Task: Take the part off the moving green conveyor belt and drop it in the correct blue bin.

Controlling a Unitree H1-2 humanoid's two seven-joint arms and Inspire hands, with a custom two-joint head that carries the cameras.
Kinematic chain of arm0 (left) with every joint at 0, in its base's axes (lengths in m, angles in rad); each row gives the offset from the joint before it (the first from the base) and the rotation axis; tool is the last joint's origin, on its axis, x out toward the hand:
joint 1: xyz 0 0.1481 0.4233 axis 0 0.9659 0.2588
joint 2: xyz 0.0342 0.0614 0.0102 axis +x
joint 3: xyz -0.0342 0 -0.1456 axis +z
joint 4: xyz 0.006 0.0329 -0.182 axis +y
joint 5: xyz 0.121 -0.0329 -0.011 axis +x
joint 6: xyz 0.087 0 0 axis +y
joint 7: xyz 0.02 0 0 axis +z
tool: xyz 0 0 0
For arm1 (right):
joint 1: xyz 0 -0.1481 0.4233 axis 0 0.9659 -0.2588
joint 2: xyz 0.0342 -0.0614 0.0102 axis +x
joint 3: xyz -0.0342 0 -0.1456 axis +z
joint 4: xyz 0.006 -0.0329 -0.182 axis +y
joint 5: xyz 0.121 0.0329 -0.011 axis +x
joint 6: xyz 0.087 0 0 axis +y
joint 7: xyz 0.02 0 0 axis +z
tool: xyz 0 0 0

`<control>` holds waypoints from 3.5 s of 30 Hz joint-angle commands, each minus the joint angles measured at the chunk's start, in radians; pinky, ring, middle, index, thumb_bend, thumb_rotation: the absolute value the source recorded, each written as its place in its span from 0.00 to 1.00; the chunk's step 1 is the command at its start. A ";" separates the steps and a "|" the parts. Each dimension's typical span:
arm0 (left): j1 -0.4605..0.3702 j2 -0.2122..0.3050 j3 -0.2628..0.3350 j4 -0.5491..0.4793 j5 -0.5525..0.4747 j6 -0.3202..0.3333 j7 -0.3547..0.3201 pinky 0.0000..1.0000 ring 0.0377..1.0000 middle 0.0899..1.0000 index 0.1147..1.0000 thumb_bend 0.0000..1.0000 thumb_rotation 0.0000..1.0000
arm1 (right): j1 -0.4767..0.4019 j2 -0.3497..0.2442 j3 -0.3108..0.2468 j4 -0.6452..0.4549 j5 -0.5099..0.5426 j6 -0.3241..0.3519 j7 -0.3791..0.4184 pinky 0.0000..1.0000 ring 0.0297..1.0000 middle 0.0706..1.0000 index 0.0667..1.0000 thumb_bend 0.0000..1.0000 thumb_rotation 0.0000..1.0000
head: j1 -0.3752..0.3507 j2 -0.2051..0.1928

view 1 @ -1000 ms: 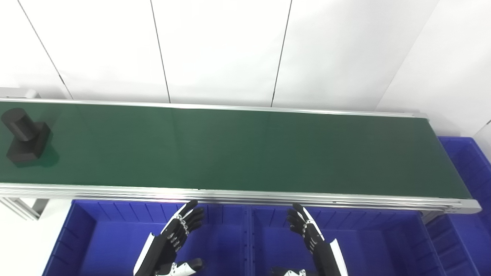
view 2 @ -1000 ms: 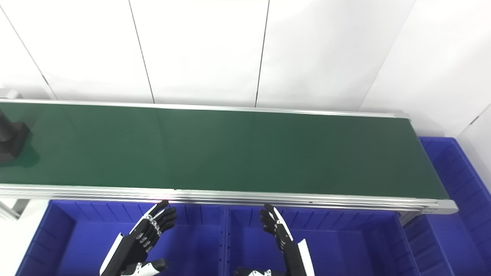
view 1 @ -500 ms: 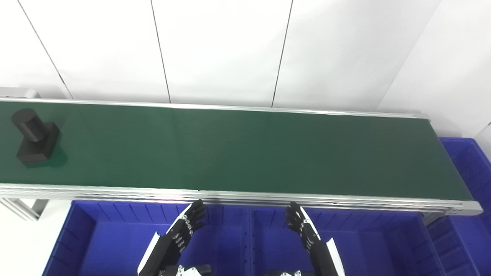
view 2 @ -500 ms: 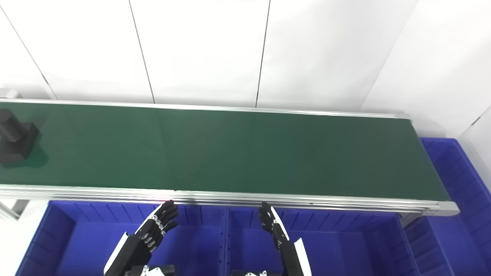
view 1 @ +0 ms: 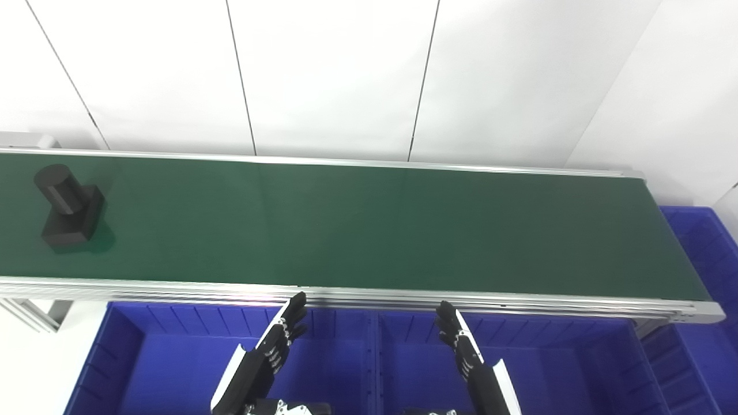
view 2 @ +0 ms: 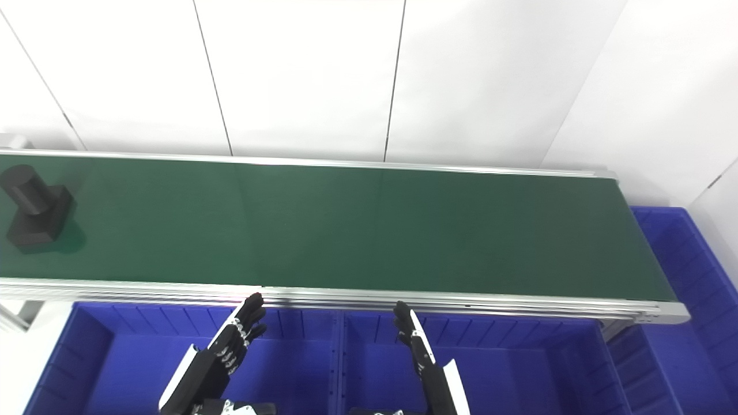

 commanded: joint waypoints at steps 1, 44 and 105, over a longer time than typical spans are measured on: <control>0.000 -0.008 -0.005 -0.037 -0.009 -0.005 0.015 0.95 0.99 0.99 0.97 0.88 0.25 | 0.004 -0.001 -0.001 -0.054 0.010 -0.006 0.013 0.93 0.95 0.97 0.98 0.90 0.41 | 0.002 0.011; 0.000 -0.007 -0.031 -0.157 0.027 0.133 0.065 0.95 0.97 0.96 0.96 0.76 0.24 | -0.001 0.013 -0.012 -0.160 0.021 0.126 0.034 0.90 0.91 0.93 0.96 0.78 0.28 | 0.014 0.143; -0.029 -0.016 -0.049 -0.184 0.172 0.198 0.128 0.86 0.89 0.89 0.91 0.72 1.00 | -0.033 0.018 -0.040 -0.210 -0.003 0.261 0.043 0.86 0.87 0.88 0.91 0.72 0.89 | 0.059 0.179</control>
